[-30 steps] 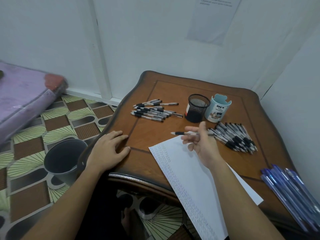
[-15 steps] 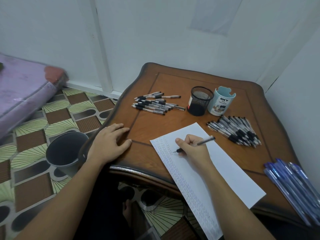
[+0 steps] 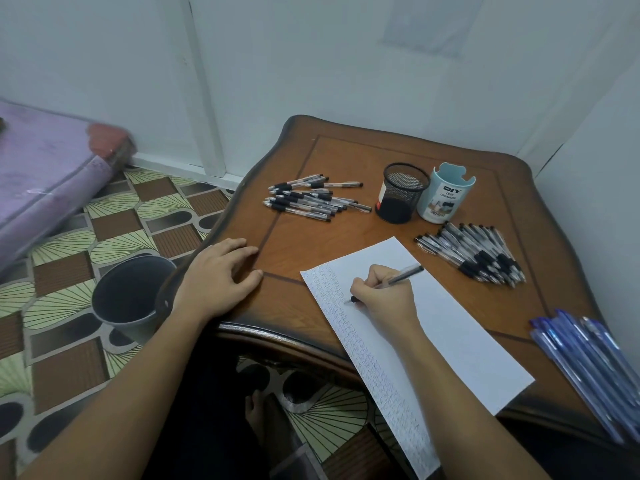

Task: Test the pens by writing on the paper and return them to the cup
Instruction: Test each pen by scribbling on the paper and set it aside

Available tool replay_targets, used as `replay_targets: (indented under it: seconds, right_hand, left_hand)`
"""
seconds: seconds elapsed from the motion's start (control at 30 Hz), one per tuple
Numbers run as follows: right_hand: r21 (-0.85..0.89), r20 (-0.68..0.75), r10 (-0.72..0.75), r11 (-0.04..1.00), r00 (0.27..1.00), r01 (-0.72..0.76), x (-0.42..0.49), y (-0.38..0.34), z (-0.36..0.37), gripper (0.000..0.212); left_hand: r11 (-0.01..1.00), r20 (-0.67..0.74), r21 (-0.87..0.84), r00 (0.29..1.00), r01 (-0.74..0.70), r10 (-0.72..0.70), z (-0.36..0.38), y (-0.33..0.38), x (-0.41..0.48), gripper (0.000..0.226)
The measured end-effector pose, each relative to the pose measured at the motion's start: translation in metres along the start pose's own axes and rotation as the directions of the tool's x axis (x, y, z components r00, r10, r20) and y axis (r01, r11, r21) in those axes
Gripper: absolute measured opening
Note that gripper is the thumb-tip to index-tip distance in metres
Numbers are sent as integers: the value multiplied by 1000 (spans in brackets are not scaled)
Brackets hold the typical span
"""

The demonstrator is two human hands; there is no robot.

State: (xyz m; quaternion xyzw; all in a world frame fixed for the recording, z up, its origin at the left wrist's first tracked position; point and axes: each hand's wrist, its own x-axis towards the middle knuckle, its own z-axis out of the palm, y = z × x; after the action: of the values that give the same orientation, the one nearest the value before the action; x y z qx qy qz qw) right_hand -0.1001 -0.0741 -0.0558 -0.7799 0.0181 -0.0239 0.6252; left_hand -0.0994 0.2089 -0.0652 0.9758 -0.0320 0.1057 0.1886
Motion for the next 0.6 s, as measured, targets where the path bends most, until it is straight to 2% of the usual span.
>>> replay_targets:
  seconds: [0.3,0.6]
  right_hand:
    - [0,21,-15,1000,1000,15,-2,-2,1,53]
    - [30,35,2,1000,999,-3,-1,-2,0,45]
  left_hand:
    - [1000,13,6,1000,-7,7,-1,1,0,74]
    - [1000,18,3,1000,3,-3,-1,0,0,74]
